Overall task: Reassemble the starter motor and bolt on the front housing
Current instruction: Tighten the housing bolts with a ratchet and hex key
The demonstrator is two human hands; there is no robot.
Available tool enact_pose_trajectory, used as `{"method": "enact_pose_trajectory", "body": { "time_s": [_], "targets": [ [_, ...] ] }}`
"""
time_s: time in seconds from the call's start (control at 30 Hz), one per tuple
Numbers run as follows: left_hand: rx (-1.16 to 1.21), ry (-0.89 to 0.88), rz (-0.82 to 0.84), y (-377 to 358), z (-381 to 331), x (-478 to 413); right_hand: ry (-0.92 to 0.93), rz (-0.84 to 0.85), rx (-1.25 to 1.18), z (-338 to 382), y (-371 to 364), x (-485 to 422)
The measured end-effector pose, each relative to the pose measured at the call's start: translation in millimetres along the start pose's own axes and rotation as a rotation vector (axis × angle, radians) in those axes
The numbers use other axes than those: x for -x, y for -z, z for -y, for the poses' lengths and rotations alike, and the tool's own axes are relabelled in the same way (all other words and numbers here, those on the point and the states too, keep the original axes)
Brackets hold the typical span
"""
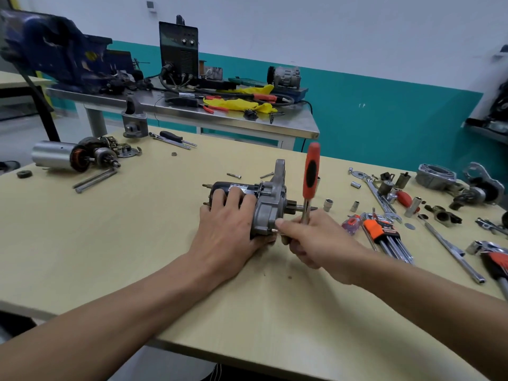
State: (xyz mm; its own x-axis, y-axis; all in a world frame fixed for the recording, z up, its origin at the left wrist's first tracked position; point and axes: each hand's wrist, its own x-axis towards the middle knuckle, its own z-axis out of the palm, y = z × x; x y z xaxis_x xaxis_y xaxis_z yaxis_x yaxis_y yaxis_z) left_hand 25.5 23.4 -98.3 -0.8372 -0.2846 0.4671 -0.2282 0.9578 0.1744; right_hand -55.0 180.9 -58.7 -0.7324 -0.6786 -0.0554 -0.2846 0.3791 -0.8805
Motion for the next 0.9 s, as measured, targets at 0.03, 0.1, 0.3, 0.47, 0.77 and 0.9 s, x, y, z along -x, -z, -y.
{"method": "enact_pose_trajectory", "body": {
  "time_s": [0.03, 0.1, 0.3, 0.47, 0.77, 0.9],
  "targets": [
    [-0.006, -0.002, 0.002, 0.0, -0.1, 0.3, -0.169, 0.052, -0.146, 4.0, 0.0, 0.1],
    [-0.007, -0.001, -0.001, -0.2, -0.3, 0.5, -0.268, 0.077, -0.181, 8.1, 1.1, -0.1],
    [0.008, 0.012, 0.012, 1.9, -2.4, 0.6, 0.863, -0.105, 0.907, -13.8, 18.2, -8.6],
    [-0.005, 0.016, 0.025, 4.7, -3.8, 1.8, 0.995, -0.165, 0.917, -21.2, 18.9, -19.3],
    [-0.026, 0.017, -0.063, -2.0, -6.8, 2.2, -0.451, 0.015, -0.244, 8.3, 1.8, -5.8],
    [-0.018, 0.023, -0.086, -4.1, -6.8, 1.0, 0.350, -0.106, 0.466, -11.2, 1.2, 0.1]
  ]
}}
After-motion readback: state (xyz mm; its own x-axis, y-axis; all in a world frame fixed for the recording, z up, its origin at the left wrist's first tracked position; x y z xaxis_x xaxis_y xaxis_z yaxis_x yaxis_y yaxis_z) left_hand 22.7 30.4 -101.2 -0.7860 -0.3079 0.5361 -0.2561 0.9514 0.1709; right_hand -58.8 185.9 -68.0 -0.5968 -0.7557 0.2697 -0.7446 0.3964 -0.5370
